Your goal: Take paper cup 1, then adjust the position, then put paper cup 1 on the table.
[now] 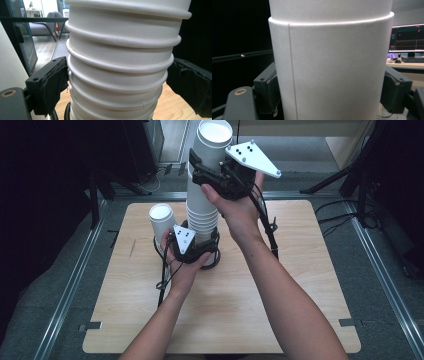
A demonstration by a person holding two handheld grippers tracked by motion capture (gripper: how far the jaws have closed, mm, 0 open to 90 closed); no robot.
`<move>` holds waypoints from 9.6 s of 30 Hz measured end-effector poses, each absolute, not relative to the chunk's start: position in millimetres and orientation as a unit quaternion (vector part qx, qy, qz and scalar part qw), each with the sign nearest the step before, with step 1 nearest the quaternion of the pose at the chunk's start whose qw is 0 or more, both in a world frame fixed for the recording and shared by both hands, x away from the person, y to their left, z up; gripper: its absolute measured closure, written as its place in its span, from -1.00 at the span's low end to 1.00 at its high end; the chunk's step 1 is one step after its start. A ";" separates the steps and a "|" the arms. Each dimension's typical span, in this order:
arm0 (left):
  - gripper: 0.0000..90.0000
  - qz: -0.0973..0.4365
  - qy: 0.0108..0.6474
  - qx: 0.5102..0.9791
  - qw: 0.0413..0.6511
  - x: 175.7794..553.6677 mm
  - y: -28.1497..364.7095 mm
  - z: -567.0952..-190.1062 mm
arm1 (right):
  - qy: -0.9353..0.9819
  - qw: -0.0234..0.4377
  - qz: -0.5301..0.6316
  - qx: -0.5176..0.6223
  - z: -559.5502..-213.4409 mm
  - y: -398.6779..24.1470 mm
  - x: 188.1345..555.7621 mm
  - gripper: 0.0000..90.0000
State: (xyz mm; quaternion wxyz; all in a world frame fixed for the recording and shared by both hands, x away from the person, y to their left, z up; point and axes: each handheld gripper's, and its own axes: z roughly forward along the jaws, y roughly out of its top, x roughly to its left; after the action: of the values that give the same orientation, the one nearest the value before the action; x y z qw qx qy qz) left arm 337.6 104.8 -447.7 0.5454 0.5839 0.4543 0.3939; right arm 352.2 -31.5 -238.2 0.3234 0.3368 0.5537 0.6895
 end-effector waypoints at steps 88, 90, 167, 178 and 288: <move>-1.00 0.205 0.341 0.712 0.579 226.1 110.1 -460.0 | 0.717 0.440 0.495 0.216 -486.6 -129.6 234.1 -0.59; -1.00 0.195 0.331 0.717 0.582 224.5 107.4 -460.0 | 0.721 0.443 0.492 0.205 -488.4 -126.7 232.3 -0.59; -0.50 0.152 0.311 0.770 0.536 219.1 83.0 -457.1 | 0.750 0.418 0.496 0.131 -502.1 -99.7 214.0 -0.68; -0.48 0.159 0.329 0.751 0.550 224.1 94.6 -457.3 | 0.755 0.409 0.489 0.152 -500.7 -101.9 215.9 -0.90; -0.49 0.300 0.310 0.590 0.682 225.7 98.3 -503.6 | 0.216 -0.378 0.581 0.688 -488.4 -105.0 269.0 -1.00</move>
State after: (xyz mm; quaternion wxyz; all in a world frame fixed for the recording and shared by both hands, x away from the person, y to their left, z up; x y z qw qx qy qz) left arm 225.7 98.3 -503.6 0.6821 0.5901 0.3104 0.3004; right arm 269.0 -105.0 -488.4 -0.3778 0.6879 0.2156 0.5810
